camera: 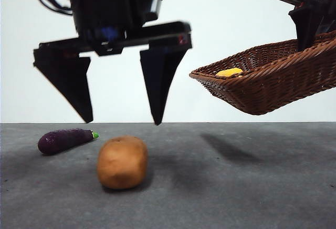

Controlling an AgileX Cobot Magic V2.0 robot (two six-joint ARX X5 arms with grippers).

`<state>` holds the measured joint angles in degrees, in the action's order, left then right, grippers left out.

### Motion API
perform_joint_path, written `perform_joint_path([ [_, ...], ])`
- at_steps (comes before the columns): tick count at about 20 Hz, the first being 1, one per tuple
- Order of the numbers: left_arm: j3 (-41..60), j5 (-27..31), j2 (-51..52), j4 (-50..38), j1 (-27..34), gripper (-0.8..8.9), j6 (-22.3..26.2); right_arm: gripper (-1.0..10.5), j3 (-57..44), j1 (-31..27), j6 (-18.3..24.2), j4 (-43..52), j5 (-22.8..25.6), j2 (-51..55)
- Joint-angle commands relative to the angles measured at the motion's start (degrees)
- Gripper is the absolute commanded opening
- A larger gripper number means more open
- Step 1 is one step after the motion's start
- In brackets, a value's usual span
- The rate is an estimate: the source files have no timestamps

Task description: Help me put the vegetables on the table into the basket

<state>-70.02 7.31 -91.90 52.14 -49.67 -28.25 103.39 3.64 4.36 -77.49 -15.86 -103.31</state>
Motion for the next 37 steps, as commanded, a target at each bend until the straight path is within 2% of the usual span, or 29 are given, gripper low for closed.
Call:
perform_joint_path([
  [1, 0.68, -0.17, -0.13, -0.33, 2.91, 6.87, -1.18, -0.1, -0.17, 0.09, 0.42, -0.33, -2.05, 0.07],
  [5, 0.68, -6.43, -0.15, -5.16, 7.17, 6.87, -0.44, -0.1, -0.17, 0.09, 0.46, -0.72, -2.56, 0.07],
  [9, 0.68, -6.25, -2.43, -4.11, 7.78, 6.87, 0.2, -0.1, -0.17, 0.09, 0.46, -0.59, -2.54, 0.07],
  [12, 0.68, -6.54, -6.34, -7.37, 7.63, 6.87, 0.94, -0.1, -0.17, 0.09, 0.46, -0.55, -2.54, 0.07],
  [16, 0.68, -7.5, -9.2, -7.61, 8.15, 6.86, 1.84, -0.1, -0.17, 0.09, 0.59, -0.52, -2.54, 0.07],
  [17, 0.68, -7.37, -9.42, -7.56, 8.13, 6.53, 2.21, -0.1, -0.17, 0.09, 0.66, -0.52, -2.54, 0.07],
  [23, 0.68, -7.78, -9.9, -6.8, 8.11, 1.71, 5.09, -0.1, -0.17, 0.09, 0.81, -0.52, -2.54, 0.07],
  [25, 0.68, -7.78, -9.9, -6.86, 8.02, 0.5, 6.56, -0.1, -0.17, 0.09, 0.81, -0.5, -2.54, 0.07],
  [26, 0.68, -7.78, -9.9, -7.06, 8.0, 0.19, 7.23, -0.1, -0.17, 0.09, 0.81, -0.52, -2.54, 0.07],
  [29, 0.48, -8.55, -9.84, -7.72, 7.96, 0.18, 10.01, -0.1, -0.17, 0.09, 0.81, -0.52, -2.54, 0.07],
  [31, -0.44, -11.02, -8.74, -5.64, 8.28, 0.18, 10.99, -0.1, -0.17, 0.09, 0.81, -0.5, -2.47, 0.07],
  [33, -2.27, -10.88, -6.43, -3.02, 8.26, 0.18, 11.74, -0.1, -0.17, 0.09, 0.79, -0.5, -1.9, 0.07],
  [37, -3.61, -11.21, 2.67, -2.34, 6.47, 0.19, 10.32, -0.1, -0.17, 0.17, 0.31, -0.52, -1.92, 0.07],
])
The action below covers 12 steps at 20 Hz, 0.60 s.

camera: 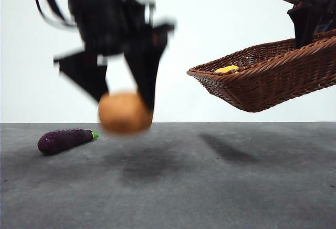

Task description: Help me put the vegetables on the table into the basket

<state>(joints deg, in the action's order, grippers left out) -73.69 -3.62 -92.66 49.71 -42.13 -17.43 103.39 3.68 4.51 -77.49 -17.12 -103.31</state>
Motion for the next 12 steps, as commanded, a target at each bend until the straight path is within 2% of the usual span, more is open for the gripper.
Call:
perform_joint_path([
  [1, 0.07, -0.31, 5.84, -0.57, -1.86, 0.19, -1.2, -0.1, -0.17, 0.15, -0.02, -0.52, -0.66, 0.07],
  [5, 0.07, -0.28, 14.16, -10.36, -7.48, 0.19, -3.56, -0.1, -0.17, 2.69, -1.07, -1.03, 0.31, 0.07],
  [8, 0.07, -0.22, 15.65, -19.41, -11.1, 0.19, -3.56, -0.1, -0.17, 7.45, -1.31, -0.94, 2.25, 0.07],
  [12, 0.07, 2.75, 12.57, -19.26, -11.45, 0.19, -3.08, -0.1, -0.17, 13.68, -1.29, -0.83, 2.16, 0.07],
])
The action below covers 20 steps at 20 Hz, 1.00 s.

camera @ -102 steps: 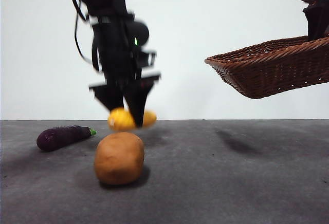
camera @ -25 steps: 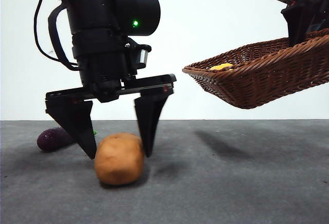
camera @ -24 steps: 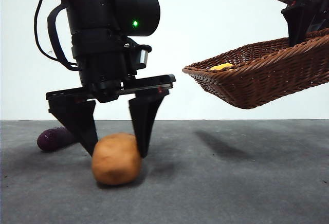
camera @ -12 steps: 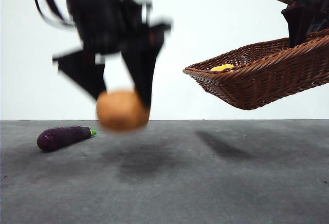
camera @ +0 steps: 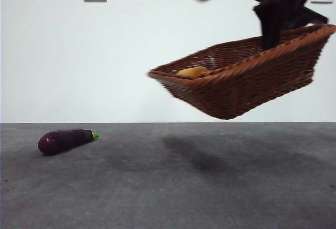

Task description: Help me put the vegetables on the table into the basket

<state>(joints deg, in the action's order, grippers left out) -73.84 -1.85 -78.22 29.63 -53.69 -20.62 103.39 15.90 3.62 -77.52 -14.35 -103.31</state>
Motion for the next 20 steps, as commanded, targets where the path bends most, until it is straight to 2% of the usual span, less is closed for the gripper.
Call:
perform_joint_path([
  [1, 0.22, 1.49, -3.26, 1.75, 0.11, 0.19, 0.09, -0.1, -0.17, 2.78, -0.44, -0.66, -0.63, 0.07],
  [6, 0.22, 1.42, -8.76, 1.53, -0.26, 0.56, 1.6, -0.1, -0.17, 5.99, -0.61, -0.52, -0.63, 0.07],
  [7, 0.22, 1.42, -9.33, 1.6, -0.26, 1.78, 1.51, -0.1, -0.17, 6.23, -0.63, -0.52, -0.61, 0.07],
  [8, 0.22, 1.44, -9.77, 1.29, -0.26, 3.85, 1.4, -0.1, -0.17, 6.27, -0.61, -0.48, -0.66, 0.07],
  [9, 0.22, 1.44, -9.77, 0.79, -0.26, 5.42, 1.42, -0.1, -0.17, 6.27, -0.61, -0.5, -0.63, 0.07],
  [10, 0.22, 1.51, -9.77, 0.42, -0.24, 5.74, 1.44, -0.1, -0.17, 6.27, -0.61, -0.48, -0.63, 0.07],
  [14, 0.22, 1.42, -9.7, 0.33, 0.61, 5.74, 2.67, -0.1, -0.17, 6.25, -0.44, -0.44, -0.61, 0.07],
  [16, -0.31, 2.14, -8.24, 2.67, 1.68, 5.65, 8.74, -0.1, -0.17, 5.97, -0.35, -0.24, -0.52, 0.07],
  [18, -2.36, 9.22, -6.12, 8.31, 3.39, 5.65, 12.94, -0.1, -0.17, 4.22, -0.24, 0.02, -0.31, 0.07],
  [20, -4.61, 21.22, -4.72, 14.71, 6.12, 5.65, 14.91, -0.1, -0.17, 2.05, 0.13, 0.04, -0.37, 0.07],
])
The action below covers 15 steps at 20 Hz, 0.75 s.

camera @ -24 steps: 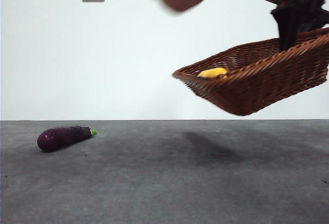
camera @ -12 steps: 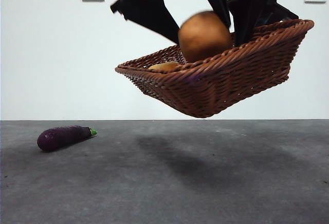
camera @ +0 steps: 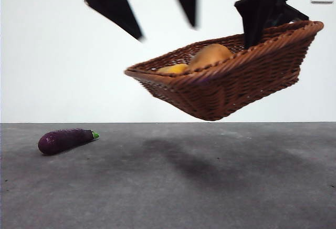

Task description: Help me put the vegetables on the table into the basket

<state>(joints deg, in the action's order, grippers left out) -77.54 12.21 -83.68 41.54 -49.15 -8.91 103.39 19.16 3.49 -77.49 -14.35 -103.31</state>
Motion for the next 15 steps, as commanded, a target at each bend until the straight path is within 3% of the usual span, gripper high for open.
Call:
perform_joint_path([
  [1, -1.27, 11.58, 0.83, 5.16, 3.72, 5.65, 3.37, -0.1, -0.17, -2.43, 0.74, 0.02, -0.42, 0.07],
  [3, -1.27, 9.42, 0.31, 8.17, 10.91, 5.65, 3.34, -0.1, -0.17, -4.52, 1.49, 0.0, -0.66, 0.07],
  [8, -1.27, -7.8, -3.96, 6.29, 30.23, 5.65, 5.73, -0.1, -0.17, -6.64, 3.26, 0.0, -4.42, 0.07],
  [12, -1.27, -16.98, -9.77, 4.61, 37.7, 5.65, 7.3, -0.1, -0.17, -6.8, 3.28, 0.7, -6.12, 0.07],
  [15, -1.27, -18.64, -15.15, 3.3, 38.82, 5.65, 8.0, -0.1, -0.17, -6.82, 3.65, 1.42, -8.72, 0.07],
])
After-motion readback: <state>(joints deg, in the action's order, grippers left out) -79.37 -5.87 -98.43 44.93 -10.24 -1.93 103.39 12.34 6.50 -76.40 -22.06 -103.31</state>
